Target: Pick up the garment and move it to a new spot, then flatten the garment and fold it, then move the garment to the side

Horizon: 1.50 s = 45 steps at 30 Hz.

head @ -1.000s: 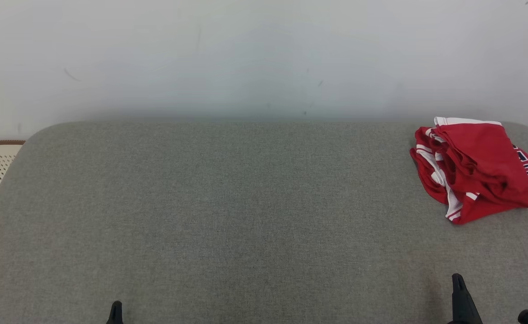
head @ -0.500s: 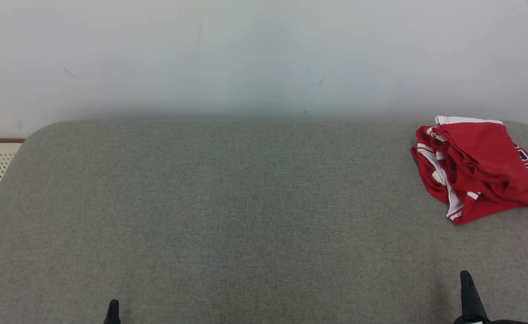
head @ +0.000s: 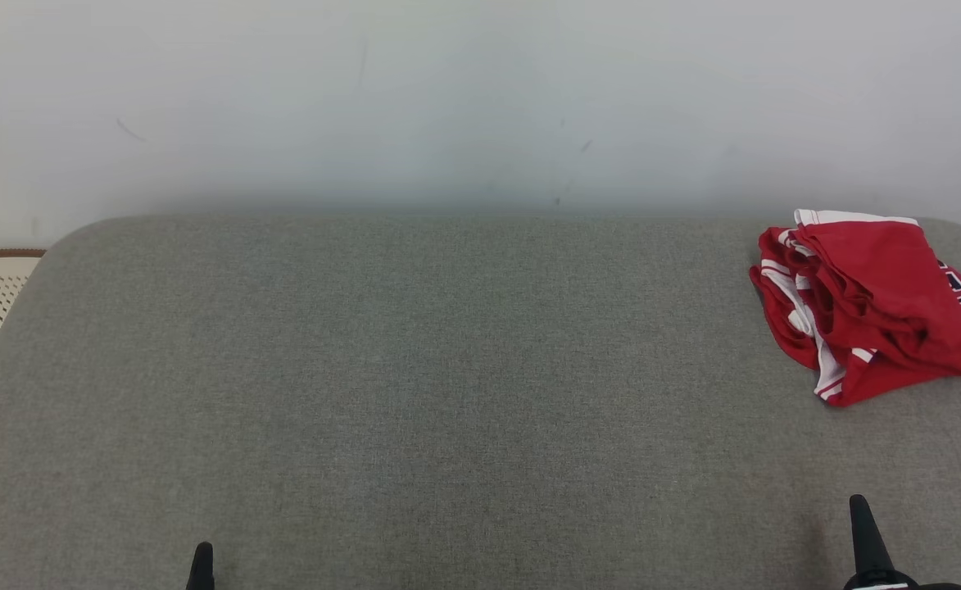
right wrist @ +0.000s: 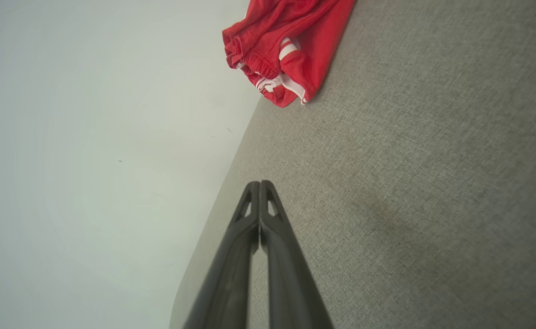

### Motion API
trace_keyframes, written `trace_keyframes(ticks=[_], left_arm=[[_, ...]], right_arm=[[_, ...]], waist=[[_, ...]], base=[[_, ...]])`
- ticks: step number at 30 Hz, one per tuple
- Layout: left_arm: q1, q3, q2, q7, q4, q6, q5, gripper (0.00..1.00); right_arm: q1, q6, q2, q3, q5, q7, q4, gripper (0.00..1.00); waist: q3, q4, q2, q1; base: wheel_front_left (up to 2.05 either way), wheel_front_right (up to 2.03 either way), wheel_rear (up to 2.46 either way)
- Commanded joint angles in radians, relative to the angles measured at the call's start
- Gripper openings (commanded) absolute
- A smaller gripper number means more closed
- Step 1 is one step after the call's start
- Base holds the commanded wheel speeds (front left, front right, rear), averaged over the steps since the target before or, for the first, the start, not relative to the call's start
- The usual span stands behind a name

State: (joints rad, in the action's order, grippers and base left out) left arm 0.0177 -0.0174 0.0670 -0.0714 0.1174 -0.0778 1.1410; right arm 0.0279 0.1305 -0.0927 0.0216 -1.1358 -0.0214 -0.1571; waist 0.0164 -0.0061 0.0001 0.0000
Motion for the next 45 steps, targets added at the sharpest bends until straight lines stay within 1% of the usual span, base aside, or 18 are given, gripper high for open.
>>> trace_keyframes(ticks=[1, 25, 45], left_arm=[[-0.019, 0.003, 0.009, 0.005, -0.004, -0.008, 0.029, 0.0], [-0.042, 0.016, 0.006, 0.056, 0.026, -0.03, 0.256, 0.0], [-0.055, 0.026, 0.003, 0.091, 0.048, -0.045, 0.407, 0.0]], right_arm=[[-0.022, 0.0, -0.008, 0.007, -0.031, 0.006, 0.007, 0.0], [-0.033, 0.0, -0.004, 0.056, -0.271, 0.074, 0.004, 0.0], [-0.037, 0.0, 0.002, 0.092, -0.426, 0.12, 0.001, 0.0]], waist=[[0.0, 0.0, -0.0001, 0.0], [-0.008, 0.003, -0.0001, 0.0], [-0.014, 0.005, -0.0001, 0.0]], base=[[0.0, 0.0, 0.0], [0.0, 0.0, 0.0], [0.0, 0.0, 0.0]])
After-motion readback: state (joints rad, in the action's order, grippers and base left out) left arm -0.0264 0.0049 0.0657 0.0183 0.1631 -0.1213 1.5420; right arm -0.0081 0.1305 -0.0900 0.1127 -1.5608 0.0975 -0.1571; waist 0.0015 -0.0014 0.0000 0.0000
